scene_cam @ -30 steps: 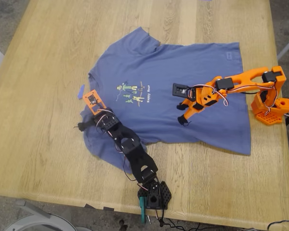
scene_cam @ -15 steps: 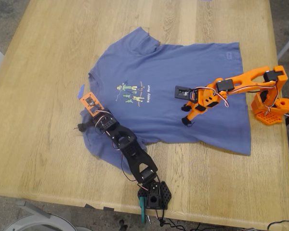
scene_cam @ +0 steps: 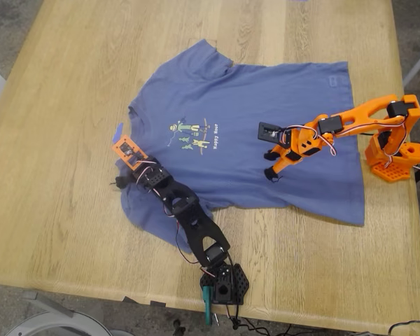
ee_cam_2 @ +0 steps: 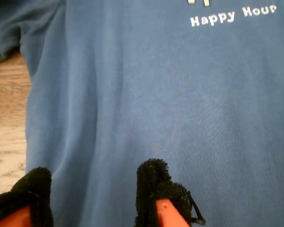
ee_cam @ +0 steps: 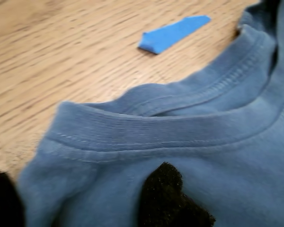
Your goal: Fold a T-shirt
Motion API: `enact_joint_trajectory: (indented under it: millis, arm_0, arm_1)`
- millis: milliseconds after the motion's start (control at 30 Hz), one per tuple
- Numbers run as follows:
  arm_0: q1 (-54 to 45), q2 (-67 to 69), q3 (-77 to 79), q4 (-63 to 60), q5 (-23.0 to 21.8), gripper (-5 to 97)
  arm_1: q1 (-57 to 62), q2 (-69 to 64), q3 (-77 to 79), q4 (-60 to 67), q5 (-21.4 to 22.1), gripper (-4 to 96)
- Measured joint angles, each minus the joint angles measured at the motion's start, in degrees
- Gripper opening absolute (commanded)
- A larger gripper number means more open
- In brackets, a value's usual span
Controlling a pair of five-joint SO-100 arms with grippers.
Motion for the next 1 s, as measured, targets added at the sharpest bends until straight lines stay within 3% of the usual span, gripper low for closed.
enact_joint_trajectory:
  millis: [133,367,467,633,767,1000]
  arm_0:
    - [0.4,-0.9,-1.3,0.7,0.0,22]
    - [0.5,-2.2,-1.9,0.4,0.0,19]
    - [0.5,-2.7,-1.9,0.4,0.1,20]
    - [1.4,-3.5,-2.9,0.9,0.1,32]
    - [2.5,-4.6,-4.6,3.2,0.1,33]
    - [2.5,-6.9,-7.5,6.6,0.1,5]
  arm_1:
    - [0.6,-1.1,0.0,-2.5,0.0,29.6]
    - [1.5,-5.4,0.0,-6.4,0.0,29.7]
    - [1.5,-6.3,-0.1,-7.0,0.0,29.6]
    - [1.6,-6.7,-0.5,-7.4,0.0,29.6]
    - [2.5,-6.7,-1.2,-7.4,0.0,29.3]
    - [4.2,-9.1,-1.6,-10.3,-0.5,29.0]
